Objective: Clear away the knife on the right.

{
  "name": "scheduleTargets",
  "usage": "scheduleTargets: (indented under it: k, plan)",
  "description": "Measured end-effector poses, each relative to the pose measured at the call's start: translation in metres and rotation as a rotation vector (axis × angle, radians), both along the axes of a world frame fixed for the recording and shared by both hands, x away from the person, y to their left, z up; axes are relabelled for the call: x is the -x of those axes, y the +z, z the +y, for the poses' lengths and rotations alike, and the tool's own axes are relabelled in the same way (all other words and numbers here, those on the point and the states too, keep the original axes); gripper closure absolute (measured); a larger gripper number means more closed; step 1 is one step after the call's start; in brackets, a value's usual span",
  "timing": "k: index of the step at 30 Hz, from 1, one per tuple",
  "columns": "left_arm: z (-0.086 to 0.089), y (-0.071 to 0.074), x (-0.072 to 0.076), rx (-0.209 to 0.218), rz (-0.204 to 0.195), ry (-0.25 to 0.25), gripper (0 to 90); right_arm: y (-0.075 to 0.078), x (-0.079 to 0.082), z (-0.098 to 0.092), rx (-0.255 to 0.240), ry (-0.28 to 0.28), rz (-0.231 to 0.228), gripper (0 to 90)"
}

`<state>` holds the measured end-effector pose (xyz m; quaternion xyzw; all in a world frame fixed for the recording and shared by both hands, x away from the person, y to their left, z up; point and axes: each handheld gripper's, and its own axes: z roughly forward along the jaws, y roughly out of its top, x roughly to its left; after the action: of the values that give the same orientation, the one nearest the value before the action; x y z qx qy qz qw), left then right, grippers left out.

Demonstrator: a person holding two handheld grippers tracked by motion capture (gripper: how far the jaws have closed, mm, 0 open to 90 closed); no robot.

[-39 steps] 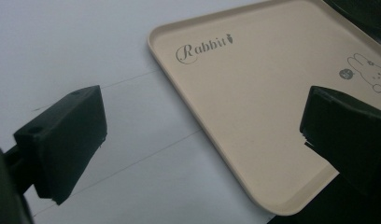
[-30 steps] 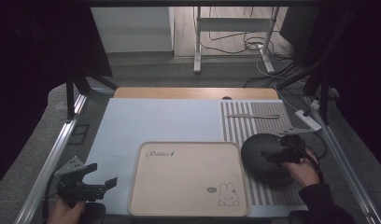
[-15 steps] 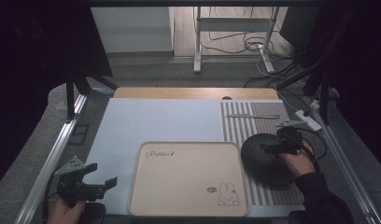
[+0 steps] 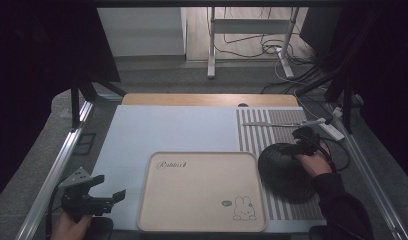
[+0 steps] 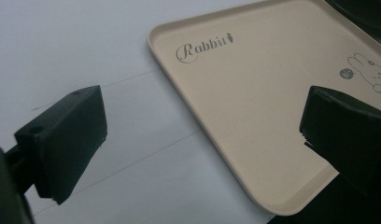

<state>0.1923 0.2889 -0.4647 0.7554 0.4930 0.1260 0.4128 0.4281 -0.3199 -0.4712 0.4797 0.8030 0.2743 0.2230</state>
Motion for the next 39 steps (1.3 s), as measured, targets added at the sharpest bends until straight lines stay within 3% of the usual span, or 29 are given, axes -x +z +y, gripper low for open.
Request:
scheduleTargets:
  k: [18,25,31,35,39]
  plan:
    - [-0.004,-0.001,-0.003,-0.033,0.027,-0.016,2.1,-0.005,-0.044,-0.001,-0.039,-0.040,0.052,0.0]
    - [-0.004,-0.001,-0.004,-0.028,0.028,-0.016,2.1,-0.012,-0.062,-0.004,-0.024,-0.083,0.111,0.0]
    - [-0.003,-0.001,-0.004,-0.025,0.029,-0.017,2.0,-0.017,-0.074,-0.006,0.028,-0.081,0.123,0.4]
    - [-0.003,-0.001,-0.004,-0.026,0.031,-0.018,2.1,-0.017,-0.079,-0.006,0.073,-0.076,0.109,8.9]
    - [-0.003,-0.001,-0.004,-0.026,0.032,-0.020,2.1,-0.013,-0.087,-0.010,0.072,-0.082,0.104,28.4]
